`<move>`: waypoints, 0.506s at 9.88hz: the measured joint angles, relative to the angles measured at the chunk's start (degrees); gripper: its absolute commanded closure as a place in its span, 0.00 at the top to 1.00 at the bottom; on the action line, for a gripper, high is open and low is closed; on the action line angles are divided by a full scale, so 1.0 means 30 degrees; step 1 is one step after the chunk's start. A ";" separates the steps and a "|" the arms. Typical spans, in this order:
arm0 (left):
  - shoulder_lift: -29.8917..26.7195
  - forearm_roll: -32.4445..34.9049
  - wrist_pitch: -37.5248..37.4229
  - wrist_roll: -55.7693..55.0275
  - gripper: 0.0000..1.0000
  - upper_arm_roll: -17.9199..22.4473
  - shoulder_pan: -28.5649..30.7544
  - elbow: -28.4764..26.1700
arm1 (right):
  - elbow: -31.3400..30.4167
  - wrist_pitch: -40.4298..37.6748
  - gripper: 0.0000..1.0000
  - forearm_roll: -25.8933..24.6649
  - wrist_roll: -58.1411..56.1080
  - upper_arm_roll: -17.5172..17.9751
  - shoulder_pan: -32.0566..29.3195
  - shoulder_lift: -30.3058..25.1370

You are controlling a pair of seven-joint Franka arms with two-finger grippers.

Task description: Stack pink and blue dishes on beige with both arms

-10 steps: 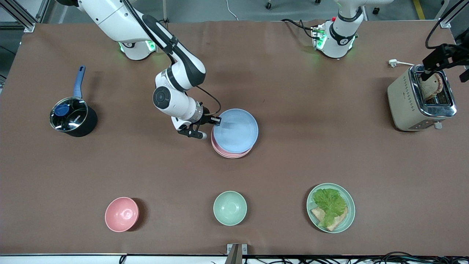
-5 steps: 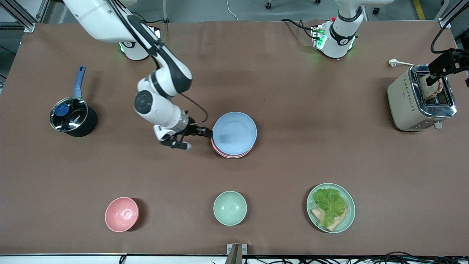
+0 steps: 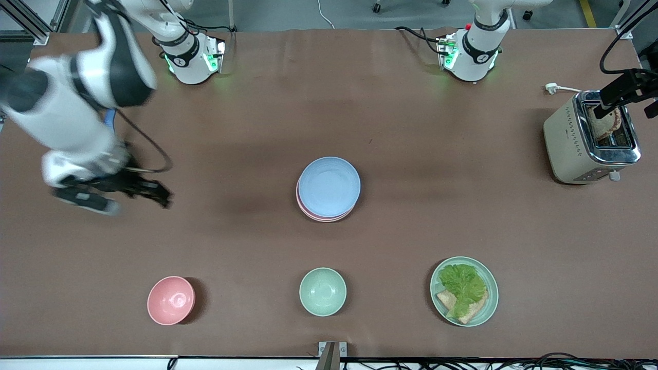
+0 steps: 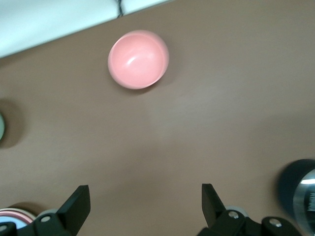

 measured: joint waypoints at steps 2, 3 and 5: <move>-0.0033 0.0000 0.0001 -0.0035 1.00 0.0004 -0.0107 -0.0067 | 0.1399 -0.2905 1.00 -0.0011 -0.2748 -0.1594 -0.0362 -0.1159; -0.0032 0.0000 0.0002 -0.0040 1.00 0.0001 -0.0132 -0.0101 | 0.2280 -0.4823 1.00 -0.0003 -0.3877 -0.1864 -0.0647 -0.1518; -0.0034 0.0000 0.0003 -0.0040 1.00 0.0005 -0.0138 -0.0135 | 0.4498 -0.8584 1.00 0.0212 -0.4949 -0.1937 -0.0799 -0.1774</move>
